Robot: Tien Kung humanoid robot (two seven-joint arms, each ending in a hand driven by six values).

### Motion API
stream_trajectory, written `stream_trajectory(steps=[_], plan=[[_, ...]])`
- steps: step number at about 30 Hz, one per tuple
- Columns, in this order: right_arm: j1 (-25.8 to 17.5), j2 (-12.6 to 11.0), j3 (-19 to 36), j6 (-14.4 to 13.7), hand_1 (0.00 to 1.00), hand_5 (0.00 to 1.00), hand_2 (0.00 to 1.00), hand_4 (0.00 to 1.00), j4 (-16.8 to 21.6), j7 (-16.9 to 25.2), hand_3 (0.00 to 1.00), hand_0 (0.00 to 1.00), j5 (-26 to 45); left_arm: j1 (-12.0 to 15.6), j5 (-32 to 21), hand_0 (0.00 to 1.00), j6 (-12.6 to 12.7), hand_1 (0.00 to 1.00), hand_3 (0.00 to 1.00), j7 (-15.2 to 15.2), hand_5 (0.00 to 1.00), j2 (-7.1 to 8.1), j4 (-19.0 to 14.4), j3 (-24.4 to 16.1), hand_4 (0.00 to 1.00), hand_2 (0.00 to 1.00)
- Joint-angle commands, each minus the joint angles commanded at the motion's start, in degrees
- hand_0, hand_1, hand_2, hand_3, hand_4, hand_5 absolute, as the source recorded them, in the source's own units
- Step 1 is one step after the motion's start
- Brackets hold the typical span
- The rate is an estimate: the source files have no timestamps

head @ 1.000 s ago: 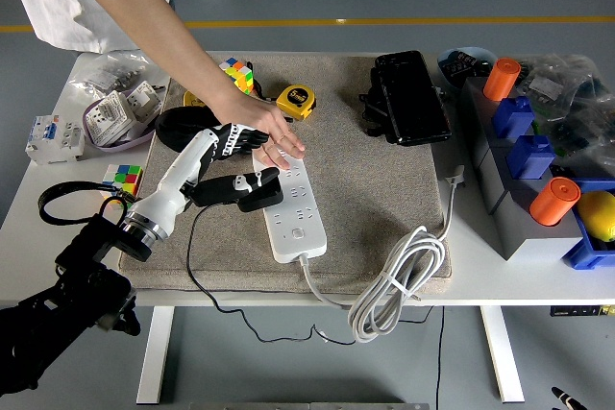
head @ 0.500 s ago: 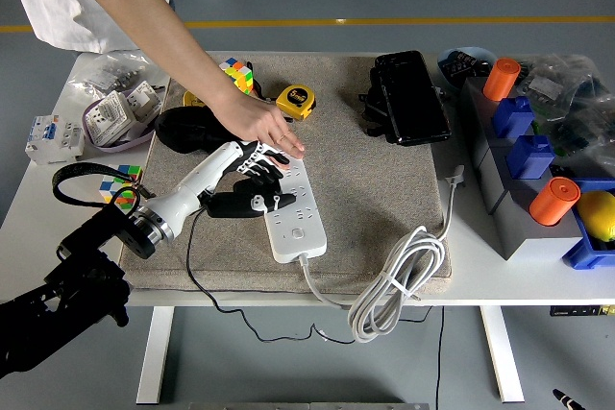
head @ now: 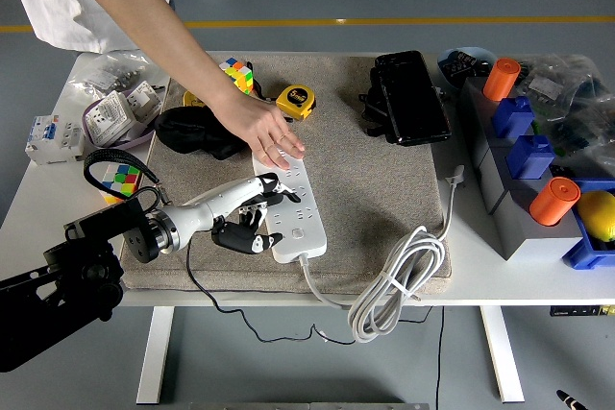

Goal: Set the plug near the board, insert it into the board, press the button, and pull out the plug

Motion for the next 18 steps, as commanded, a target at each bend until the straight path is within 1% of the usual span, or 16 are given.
stream_trajectory(steps=[1, 5, 6, 7, 8, 12, 13, 18], plan=[[0.00, -0.01, 0.09, -0.01, 0.703, 0.524, 0.709, 0.922, 0.01, 0.01, 0.631, 0.654, -0.01, -0.37, 0.02, 0.079, -0.32, 0.037, 0.861, 0.32, 0.002, 0.06, 0.01, 0.43, 0.616, 0.084], [-0.02, -0.06, 0.22, 0.00, 0.703, 0.524, 0.709, 0.922, 0.01, 0.01, 0.631, 0.654, -0.02, -1.94, -0.12, 0.079, -2.37, 0.037, 0.861, 2.36, 0.002, 0.17, -0.03, 2.39, 0.616, 0.084], [-0.01, -0.07, 0.20, 0.01, 0.703, 0.524, 0.709, 0.922, -0.01, 0.01, 0.631, 0.654, -0.01, -2.10, 0.02, 0.079, -2.52, 0.037, 0.861, 2.54, 0.002, 0.17, 0.01, 2.65, 0.616, 0.084], [0.00, -0.08, 0.19, 0.01, 0.703, 0.524, 0.709, 0.923, -0.02, 0.00, 0.632, 0.655, -0.01, -2.20, 0.15, 0.071, -2.60, 0.044, 0.851, 2.63, 0.002, 0.17, 0.04, 2.80, 0.571, 0.081], [0.01, -0.09, 0.21, 0.00, 0.703, 0.524, 0.709, 0.923, -0.04, 0.02, 0.632, 0.655, -0.02, -2.33, 0.94, 0.071, -2.67, 0.044, 0.851, 2.67, 0.002, 0.14, 0.13, 3.12, 0.571, 0.081], [-0.03, -0.04, 0.20, 0.02, 0.703, 0.524, 0.709, 0.923, -0.05, 0.03, 0.632, 0.655, -0.03, -2.64, 1.20, 0.071, -2.67, 0.044, 0.851, 3.17, 0.002, 0.00, 0.48, 3.88, 0.571, 0.081], [0.01, -0.01, 0.18, 0.04, 0.703, 0.524, 0.709, 0.923, -0.08, 0.04, 0.632, 0.654, -0.02, -2.90, 1.06, 0.067, -2.52, 0.037, 0.845, 3.23, 0.002, -0.11, 0.74, 4.30, 0.583, 0.080], [0.04, 0.08, 0.43, 0.06, 0.703, 0.524, 0.709, 0.923, -0.08, 0.06, 0.632, 0.654, -0.06, -3.65, 1.43, 0.067, -2.39, 0.037, 0.845, 3.33, 0.002, -0.59, 1.45, 5.66, 0.583, 0.080]])
